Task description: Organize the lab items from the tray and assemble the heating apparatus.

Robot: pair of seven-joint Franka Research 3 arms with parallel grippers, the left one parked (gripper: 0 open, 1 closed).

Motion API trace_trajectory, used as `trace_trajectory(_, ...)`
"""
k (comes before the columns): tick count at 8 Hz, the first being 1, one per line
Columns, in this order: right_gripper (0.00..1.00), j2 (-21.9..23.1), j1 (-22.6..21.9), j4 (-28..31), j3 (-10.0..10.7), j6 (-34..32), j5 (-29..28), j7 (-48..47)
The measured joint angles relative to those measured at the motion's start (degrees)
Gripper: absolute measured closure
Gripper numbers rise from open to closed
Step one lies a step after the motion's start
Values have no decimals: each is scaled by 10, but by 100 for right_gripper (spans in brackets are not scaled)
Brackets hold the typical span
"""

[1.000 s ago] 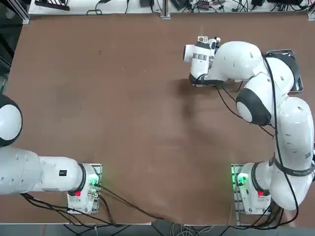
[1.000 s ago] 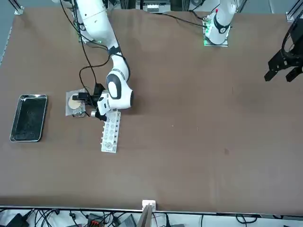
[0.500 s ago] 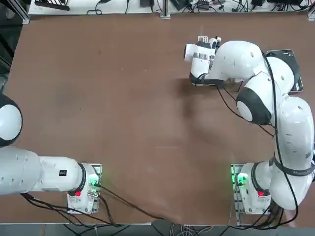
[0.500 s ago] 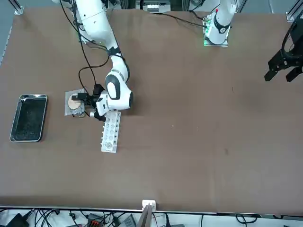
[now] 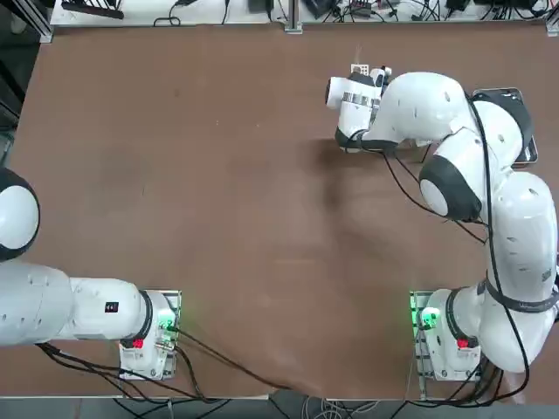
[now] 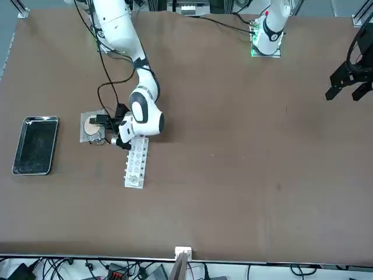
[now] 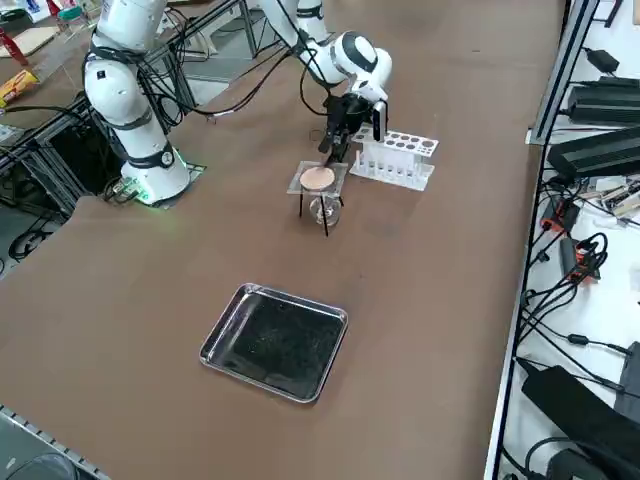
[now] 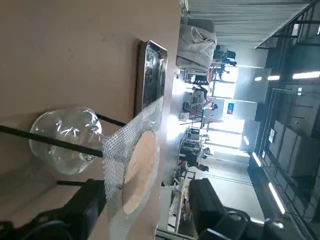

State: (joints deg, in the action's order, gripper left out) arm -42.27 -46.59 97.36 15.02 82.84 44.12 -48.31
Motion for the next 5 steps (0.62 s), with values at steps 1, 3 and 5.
trace_trajectory(1,0,0,0,0,0,0,-3,0)
trace_trajectory(3,0,0,0,-1,0,2,-15,0)
trace_trajectory(5,0,0,-1,-16,0,4,-41,0)
